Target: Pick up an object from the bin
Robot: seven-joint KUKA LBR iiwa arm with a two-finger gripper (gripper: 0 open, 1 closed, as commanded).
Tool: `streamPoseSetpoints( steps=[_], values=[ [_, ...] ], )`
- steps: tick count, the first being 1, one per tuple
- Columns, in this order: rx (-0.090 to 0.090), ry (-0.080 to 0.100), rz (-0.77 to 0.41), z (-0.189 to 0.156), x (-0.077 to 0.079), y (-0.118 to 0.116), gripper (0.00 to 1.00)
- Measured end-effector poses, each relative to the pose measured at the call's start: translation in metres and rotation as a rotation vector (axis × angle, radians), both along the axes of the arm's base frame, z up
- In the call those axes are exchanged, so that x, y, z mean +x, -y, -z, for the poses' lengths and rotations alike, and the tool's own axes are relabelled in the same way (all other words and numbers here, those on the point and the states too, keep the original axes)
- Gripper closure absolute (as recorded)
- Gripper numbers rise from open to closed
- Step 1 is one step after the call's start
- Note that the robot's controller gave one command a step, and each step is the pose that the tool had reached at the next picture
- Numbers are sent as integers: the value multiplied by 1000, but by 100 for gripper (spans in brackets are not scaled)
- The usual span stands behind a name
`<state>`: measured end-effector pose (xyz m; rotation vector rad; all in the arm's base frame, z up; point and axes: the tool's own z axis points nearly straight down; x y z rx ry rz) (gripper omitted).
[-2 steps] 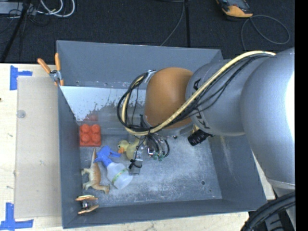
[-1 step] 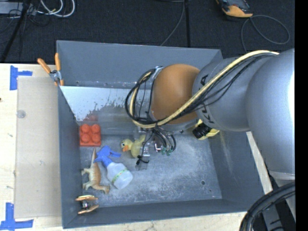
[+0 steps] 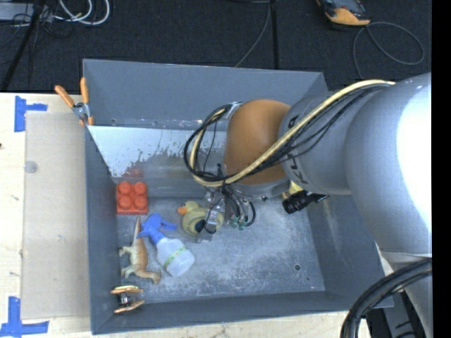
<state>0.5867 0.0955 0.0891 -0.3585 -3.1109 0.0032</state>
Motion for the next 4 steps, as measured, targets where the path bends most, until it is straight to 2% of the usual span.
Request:
streamPoseSetpoints(
  steps=[1,2,3,4],
  values=[
    [0,0,0,0,0,0,100],
    [1,0,-80,-91,13,2,100],
    [1,0,-80,-91,13,2,100],
    [1,-3,-64,-115,14,9,100]
  ],
)
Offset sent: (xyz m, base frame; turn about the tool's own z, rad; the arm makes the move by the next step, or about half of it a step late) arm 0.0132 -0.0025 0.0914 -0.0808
